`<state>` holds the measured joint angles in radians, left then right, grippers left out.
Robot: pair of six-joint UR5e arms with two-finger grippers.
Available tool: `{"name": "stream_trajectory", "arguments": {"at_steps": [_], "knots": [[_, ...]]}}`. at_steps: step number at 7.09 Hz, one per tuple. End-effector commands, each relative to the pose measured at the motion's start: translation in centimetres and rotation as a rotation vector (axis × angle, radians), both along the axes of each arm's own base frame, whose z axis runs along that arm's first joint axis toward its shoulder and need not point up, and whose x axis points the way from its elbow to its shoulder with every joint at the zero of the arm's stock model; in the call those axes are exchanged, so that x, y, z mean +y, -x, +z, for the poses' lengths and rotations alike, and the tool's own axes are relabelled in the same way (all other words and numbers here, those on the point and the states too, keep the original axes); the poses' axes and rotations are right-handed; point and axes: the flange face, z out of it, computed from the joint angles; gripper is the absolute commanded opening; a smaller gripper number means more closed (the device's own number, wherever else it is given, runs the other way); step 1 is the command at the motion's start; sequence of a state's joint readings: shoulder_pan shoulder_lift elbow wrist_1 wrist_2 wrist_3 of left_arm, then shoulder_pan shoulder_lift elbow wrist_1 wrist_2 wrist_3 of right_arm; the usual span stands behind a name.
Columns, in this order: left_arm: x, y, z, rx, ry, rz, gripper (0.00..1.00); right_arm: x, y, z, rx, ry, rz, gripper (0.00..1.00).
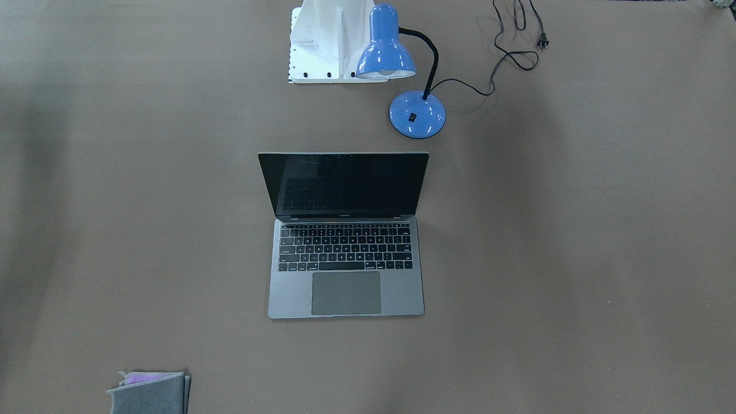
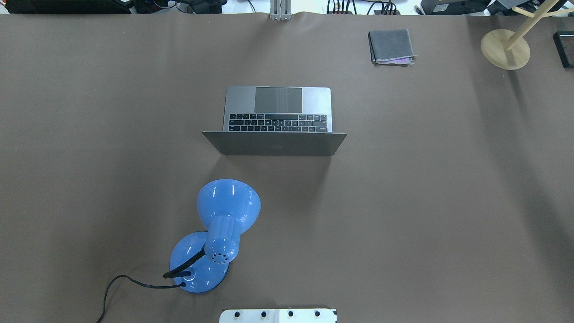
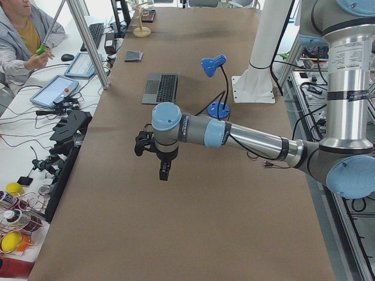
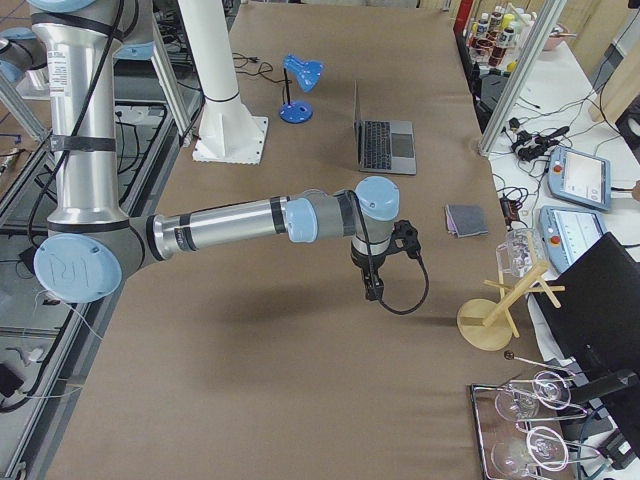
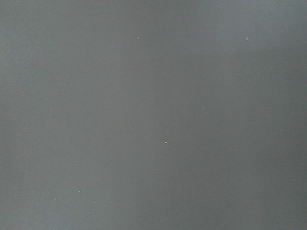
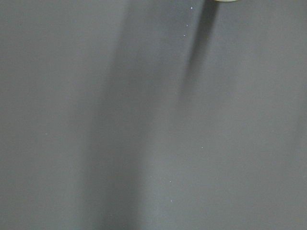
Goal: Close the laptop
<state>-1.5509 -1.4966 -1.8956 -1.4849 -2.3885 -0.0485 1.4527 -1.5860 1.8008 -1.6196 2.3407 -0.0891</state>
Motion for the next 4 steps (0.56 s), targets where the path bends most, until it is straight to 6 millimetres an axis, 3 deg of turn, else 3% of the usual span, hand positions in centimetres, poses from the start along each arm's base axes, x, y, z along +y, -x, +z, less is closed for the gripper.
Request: {"name": "stream_trajectory", "arguments": {"at_steps": [1, 4], "knots": [[0.05, 0.00, -0.03, 0.000, 0.002, -0.001, 0.98, 0.01, 0.01, 0.00, -0.002, 0.001, 0.000, 1.00], [0.41, -0.06, 0.49, -0.001, -0.005, 0.005, 0.98, 0.02, 0.02, -0.09, -0.003, 0.000, 0.001, 1.00]]}}
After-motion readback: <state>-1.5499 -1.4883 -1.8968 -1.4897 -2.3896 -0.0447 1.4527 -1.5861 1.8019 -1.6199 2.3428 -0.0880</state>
